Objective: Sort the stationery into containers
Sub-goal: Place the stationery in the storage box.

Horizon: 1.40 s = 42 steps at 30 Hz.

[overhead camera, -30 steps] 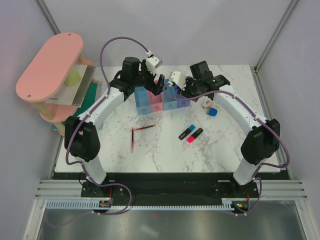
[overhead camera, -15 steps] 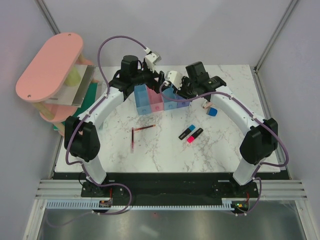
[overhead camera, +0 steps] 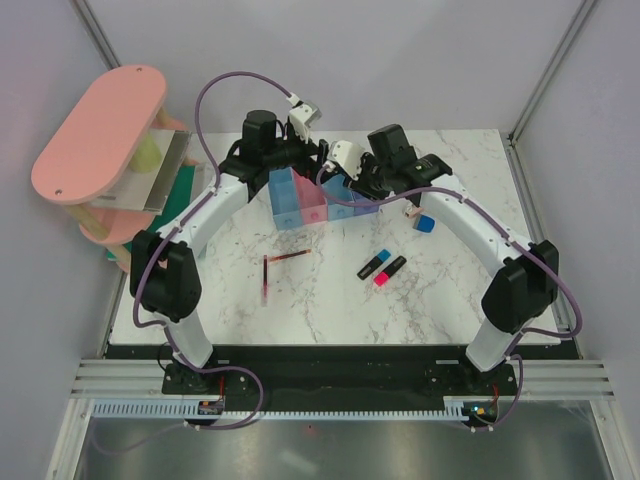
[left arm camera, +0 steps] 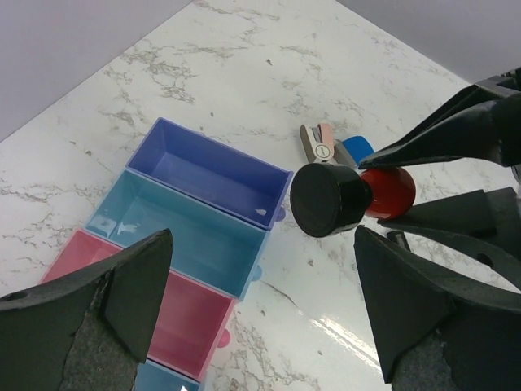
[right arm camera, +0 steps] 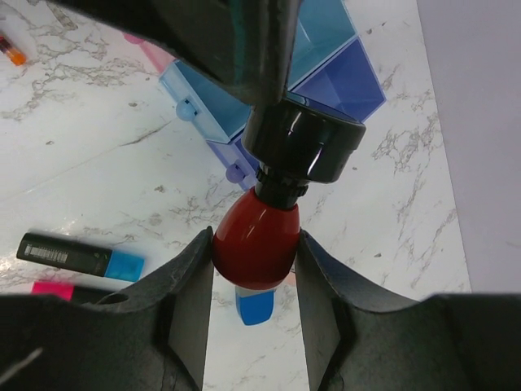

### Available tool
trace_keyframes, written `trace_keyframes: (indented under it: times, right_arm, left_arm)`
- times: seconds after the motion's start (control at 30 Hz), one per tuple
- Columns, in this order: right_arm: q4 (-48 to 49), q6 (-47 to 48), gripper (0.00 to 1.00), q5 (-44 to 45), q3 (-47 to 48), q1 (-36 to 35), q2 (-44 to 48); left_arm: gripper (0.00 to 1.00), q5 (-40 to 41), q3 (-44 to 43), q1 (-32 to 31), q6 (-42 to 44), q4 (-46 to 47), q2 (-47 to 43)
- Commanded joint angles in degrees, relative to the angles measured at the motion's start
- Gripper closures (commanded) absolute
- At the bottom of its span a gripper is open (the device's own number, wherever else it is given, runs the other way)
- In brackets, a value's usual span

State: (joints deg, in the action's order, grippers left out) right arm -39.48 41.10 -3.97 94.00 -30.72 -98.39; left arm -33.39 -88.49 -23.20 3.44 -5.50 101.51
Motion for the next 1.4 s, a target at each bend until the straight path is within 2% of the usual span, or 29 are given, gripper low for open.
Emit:
trace_keyframes:
  times: [0.0, 0.13, 0.33, 0.7, 0.97, 1.17, 1.37]
  right_arm:
    - [3.01, -0.76, 0.6, -0.52, 0.49, -2.33, 2.76]
    - [2.92, -0.76, 0.6, 0.18, -0.39, -2.33, 3.99]
    - [2.31, -0.06, 0.6, 0.71, -2.24, -2.68, 6.98]
    - [1.51, -0.49, 0.6, 1.59, -5.3, -3.47, 9.71]
    - [3.27, -0.67, 0.6, 2.47, -7.86, -3.47, 9.88]
    - [3.89, -1.02, 0.6, 2.74, -6.55, -3.47, 9.18]
    - [3.71, -1.64, 0.6, 2.3, -4.79, -3.56, 8.65]
  left_arm:
    - [0.0, -5.19, 0.86, -1.32, -2.92, 3.65, 0.35]
    - [0.0, -9.32, 5.06, -0.71, -7.12, 7.5, -0.18]
    - [0.0, -8.89, 7.19, -0.71, -8.19, 8.75, -1.41]
    - [0.0, -8.18, 6.66, 0.35, -8.18, 8.31, -4.22]
    - [0.0, -12.49, 6.92, 1.32, -10.47, 9.01, -6.15]
    - [0.0, -20.13, 7.1, 1.32, -11.88, 9.63, -5.63]
    - [0.0, -19.17, 6.84, 1.32, -13.19, 11.56, -3.78]
